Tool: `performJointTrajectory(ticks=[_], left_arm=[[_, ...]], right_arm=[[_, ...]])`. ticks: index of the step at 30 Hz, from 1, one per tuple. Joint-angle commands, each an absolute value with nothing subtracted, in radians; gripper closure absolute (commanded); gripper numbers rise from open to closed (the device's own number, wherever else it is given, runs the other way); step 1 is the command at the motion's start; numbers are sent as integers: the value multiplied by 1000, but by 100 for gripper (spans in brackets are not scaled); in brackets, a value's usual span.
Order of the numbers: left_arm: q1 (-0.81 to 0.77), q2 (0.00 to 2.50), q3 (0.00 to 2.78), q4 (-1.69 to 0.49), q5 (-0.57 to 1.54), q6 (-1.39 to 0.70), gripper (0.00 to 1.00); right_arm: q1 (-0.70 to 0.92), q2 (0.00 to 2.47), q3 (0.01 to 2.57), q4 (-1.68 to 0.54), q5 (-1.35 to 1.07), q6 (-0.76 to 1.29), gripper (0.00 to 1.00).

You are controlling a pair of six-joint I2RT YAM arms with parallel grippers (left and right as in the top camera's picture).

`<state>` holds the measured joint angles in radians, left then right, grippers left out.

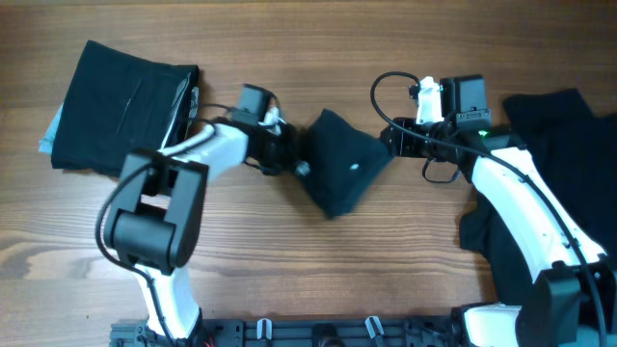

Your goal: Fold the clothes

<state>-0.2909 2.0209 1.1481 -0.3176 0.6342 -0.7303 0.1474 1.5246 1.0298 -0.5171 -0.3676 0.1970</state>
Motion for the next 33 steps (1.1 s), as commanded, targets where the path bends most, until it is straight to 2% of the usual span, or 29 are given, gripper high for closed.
performJointTrajectory(ticks=[1, 3, 6, 9, 11, 14, 19, 24, 27, 33], left_arm=[[-234, 2036, 1235, -318, 749, -633, 93], [-233, 2023, 1266, -318, 774, -608, 91], [-230, 1969, 1272, -377, 760, -531, 75], [-223, 1877, 1272, -540, 668, -457, 62], [-222, 1818, 1272, -659, 585, -448, 52], [-223, 1776, 1272, -805, 529, -448, 30], [-225, 1782, 1154, -767, 535, -520, 25], [-238, 1783, 913, -439, 586, -770, 16], [-262, 1788, 825, -244, 594, -859, 16], [-353, 1902, 816, -127, 564, -1009, 21]], right_arm=[[159, 1591, 1036, -454, -484, 131, 50], [169, 1631, 1036, -444, -529, 139, 53], [200, 1705, 1036, -471, -557, 162, 57], [234, 1766, 1036, -520, -599, 174, 64], [244, 1803, 1036, -536, -573, 253, 74], [245, 1852, 1036, -534, -574, 339, 76], [245, 1875, 1036, -535, -574, 371, 80], [245, 1875, 1036, -537, -574, 382, 80], [245, 1875, 1036, -536, -574, 385, 80], [245, 1875, 1036, -536, -574, 385, 80]])
